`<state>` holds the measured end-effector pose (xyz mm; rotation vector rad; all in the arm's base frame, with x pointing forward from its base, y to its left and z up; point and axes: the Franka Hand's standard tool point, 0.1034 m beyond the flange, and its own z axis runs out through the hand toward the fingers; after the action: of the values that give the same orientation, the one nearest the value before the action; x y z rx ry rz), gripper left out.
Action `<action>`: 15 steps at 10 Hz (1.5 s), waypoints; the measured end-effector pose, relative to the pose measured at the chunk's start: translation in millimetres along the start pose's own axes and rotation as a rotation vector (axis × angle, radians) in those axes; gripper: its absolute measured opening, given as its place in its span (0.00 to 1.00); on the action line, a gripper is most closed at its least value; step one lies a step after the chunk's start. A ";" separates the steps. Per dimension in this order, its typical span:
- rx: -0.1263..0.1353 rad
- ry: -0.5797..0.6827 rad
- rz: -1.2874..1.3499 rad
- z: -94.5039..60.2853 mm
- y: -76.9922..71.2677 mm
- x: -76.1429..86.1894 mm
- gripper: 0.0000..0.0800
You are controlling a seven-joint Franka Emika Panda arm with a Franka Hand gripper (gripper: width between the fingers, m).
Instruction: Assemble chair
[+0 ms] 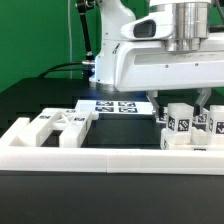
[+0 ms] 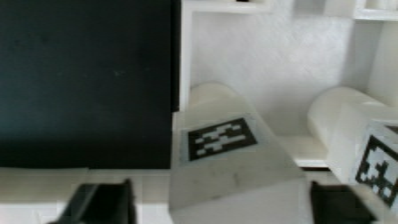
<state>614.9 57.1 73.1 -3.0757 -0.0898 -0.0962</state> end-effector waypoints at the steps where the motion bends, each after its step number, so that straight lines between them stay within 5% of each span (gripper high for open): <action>1: 0.000 0.000 0.001 0.0 0.0 0.0 0.36; 4: 0.003 -0.001 0.132 0.3 -0.1 -0.3 0.36; 15: 0.008 -0.006 1.237 1.9 -2.2 -1.8 0.36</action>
Offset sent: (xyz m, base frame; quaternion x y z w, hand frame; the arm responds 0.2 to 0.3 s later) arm 0.0000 0.0000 0.0000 0.0000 0.0000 0.1296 0.9916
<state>613.0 59.3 71.2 -2.5332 1.6928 -0.0128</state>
